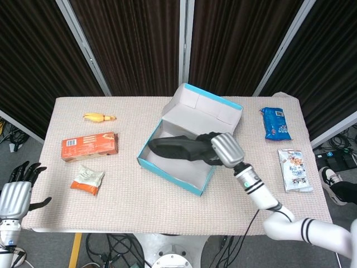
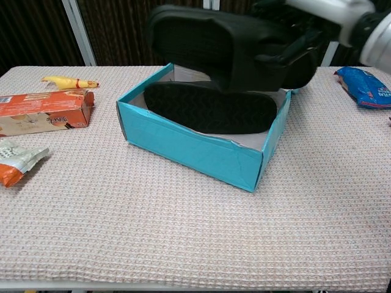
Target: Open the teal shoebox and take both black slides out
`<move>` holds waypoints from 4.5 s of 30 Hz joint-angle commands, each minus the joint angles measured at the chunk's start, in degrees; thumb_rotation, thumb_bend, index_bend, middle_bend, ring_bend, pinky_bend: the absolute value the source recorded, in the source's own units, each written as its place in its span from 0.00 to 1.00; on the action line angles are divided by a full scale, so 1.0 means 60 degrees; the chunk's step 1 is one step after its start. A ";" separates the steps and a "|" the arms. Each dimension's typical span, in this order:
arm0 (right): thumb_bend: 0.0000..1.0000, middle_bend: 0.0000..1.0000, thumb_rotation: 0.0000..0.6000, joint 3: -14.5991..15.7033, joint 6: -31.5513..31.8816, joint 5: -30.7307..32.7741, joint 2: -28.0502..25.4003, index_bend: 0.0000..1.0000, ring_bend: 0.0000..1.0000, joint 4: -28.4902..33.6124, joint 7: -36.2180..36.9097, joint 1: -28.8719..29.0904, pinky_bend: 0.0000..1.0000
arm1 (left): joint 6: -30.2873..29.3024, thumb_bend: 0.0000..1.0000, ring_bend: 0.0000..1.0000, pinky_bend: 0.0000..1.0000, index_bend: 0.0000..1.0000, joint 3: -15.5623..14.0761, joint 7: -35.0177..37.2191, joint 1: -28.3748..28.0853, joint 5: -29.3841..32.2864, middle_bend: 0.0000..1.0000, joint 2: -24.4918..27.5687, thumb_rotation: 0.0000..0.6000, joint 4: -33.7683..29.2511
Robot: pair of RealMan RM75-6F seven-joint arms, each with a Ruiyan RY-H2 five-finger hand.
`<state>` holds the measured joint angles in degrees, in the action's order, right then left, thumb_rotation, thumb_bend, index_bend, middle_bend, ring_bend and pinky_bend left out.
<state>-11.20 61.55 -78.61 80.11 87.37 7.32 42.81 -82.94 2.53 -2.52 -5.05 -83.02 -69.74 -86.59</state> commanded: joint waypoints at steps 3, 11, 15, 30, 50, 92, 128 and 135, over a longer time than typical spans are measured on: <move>0.47 0.55 1.00 0.0959 -0.0443 -0.0770 -0.2991 0.68 0.43 0.0965 0.3694 -0.1252 0.62 | 0.0026 0.00 0.04 0.11 0.22 0.0020 -0.0108 -0.0076 -0.0062 0.14 -0.0003 1.00 -0.0116; 0.47 0.52 1.00 0.1915 -0.1388 -0.0949 -0.3664 0.63 0.42 -0.0303 0.6044 -0.1851 0.60 | -0.0020 0.00 0.04 0.11 0.22 0.0015 -0.0282 -0.0131 -0.0183 0.14 0.0085 1.00 -0.0294; 0.47 0.48 1.00 0.2171 -0.2140 -0.0955 -0.3185 0.59 0.37 -0.1231 0.7114 -0.1847 0.54 | -0.0007 0.00 0.04 0.11 0.22 -0.0003 -0.0355 -0.0160 -0.0228 0.14 0.0099 1.00 -0.0374; 0.00 0.00 1.00 0.1819 -0.2563 -0.0616 -0.2221 0.00 0.00 -0.2329 0.6639 -0.1671 0.00 | 0.0350 0.00 0.04 0.11 0.22 0.0209 -0.0559 -0.0851 -0.0803 0.14 0.0660 1.00 -0.0651; 0.00 0.00 1.00 0.0464 -0.0084 -0.0243 -0.4415 0.00 0.00 0.0815 0.4502 -0.2370 0.00 | 0.5654 0.00 0.04 0.15 0.22 0.2204 0.0356 -0.6212 -0.0151 0.14 -0.0047 1.00 -0.0864; 0.00 0.00 1.00 0.0265 -0.0286 -0.0100 -0.4290 0.00 0.00 0.0481 0.4600 -0.2668 0.00 | 0.6821 0.26 0.53 0.56 0.59 0.2026 -0.3844 -1.0667 0.6346 0.60 -0.6407 1.00 0.5473; 0.00 0.00 1.00 0.0521 0.0383 -0.1028 -0.4280 0.00 0.00 0.0499 0.5289 -0.3033 0.00 | 0.2936 0.33 0.54 0.53 0.62 0.1008 0.0179 -0.4556 0.4282 0.60 -0.0621 1.00 -0.0182; 0.00 0.00 1.00 0.0692 0.0454 -0.0923 -0.4311 0.00 0.00 0.0631 0.5066 -0.3248 0.00 | 0.3992 0.32 0.34 0.36 0.46 0.0549 0.0383 -0.4455 0.3922 0.44 -0.0613 1.00 -0.0095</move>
<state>-7.15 64.23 -84.24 54.29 91.06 37.82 23.42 -60.86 6.47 -0.74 -31.68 -58.83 -73.68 -87.19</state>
